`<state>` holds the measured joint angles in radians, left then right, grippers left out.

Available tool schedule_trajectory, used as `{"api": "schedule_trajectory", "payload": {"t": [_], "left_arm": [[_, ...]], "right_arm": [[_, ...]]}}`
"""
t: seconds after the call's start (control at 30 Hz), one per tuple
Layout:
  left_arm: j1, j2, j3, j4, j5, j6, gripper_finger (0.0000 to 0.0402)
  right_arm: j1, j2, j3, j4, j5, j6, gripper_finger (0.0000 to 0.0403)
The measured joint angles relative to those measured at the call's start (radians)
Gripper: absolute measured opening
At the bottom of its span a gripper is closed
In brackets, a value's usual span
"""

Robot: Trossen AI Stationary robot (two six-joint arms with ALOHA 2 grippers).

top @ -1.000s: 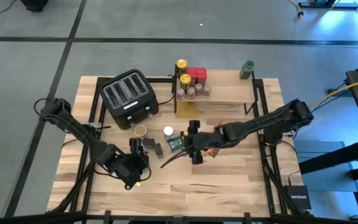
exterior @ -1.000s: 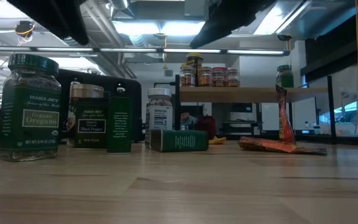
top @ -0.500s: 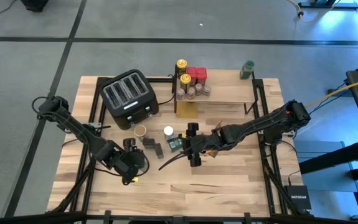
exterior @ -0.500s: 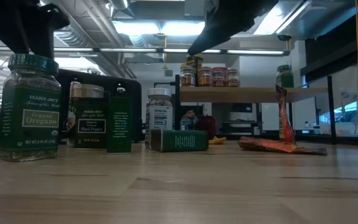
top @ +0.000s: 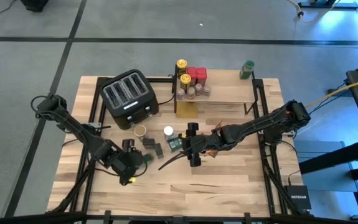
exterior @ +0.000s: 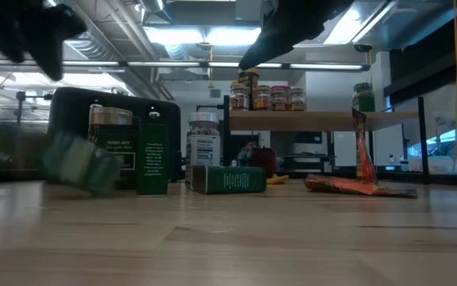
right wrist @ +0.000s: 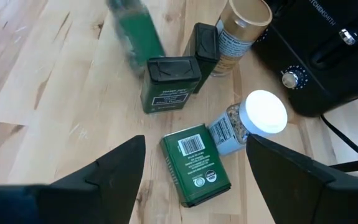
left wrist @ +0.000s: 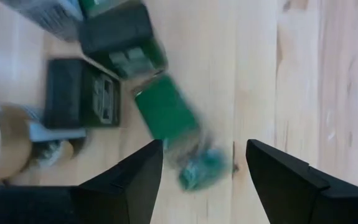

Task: Shelf spices
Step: Put the green seasoning bottle on the shelf

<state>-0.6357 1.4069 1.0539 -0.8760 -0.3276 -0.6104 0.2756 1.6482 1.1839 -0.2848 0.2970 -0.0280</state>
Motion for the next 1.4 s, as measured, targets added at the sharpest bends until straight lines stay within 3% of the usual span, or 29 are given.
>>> {"api": "schedule_trajectory", "payload": {"t": [0.43,0.7,0.83,1.07,1.27,1.4], "left_arm": [[-0.004,-0.006,-0.001,-0.007,-0.019,-0.019,0.0224],[0.009,-0.006,-0.061,0.003,-0.095,-0.052,0.0224],[0.045,-0.006,-0.162,0.070,-0.095,-0.062,0.0224],[0.135,-0.006,-0.268,0.250,-0.091,0.056,0.0224],[0.185,-0.007,-0.334,0.421,0.015,0.108,0.0224],[0.174,-0.008,-0.359,0.484,0.030,0.112,0.0224]], "right_arm": [[0.000,0.028,-0.001,-0.003,0.006,0.001,0.0285],[0.000,0.028,-0.001,0.001,0.006,0.004,0.0285],[0.000,0.028,-0.001,0.001,0.006,0.005,0.0285],[0.000,0.028,-0.001,0.007,0.006,0.004,0.0285],[-0.001,0.028,-0.001,0.006,0.007,0.004,0.0285],[0.000,0.028,-0.001,0.006,0.007,0.015,0.0285]]}}
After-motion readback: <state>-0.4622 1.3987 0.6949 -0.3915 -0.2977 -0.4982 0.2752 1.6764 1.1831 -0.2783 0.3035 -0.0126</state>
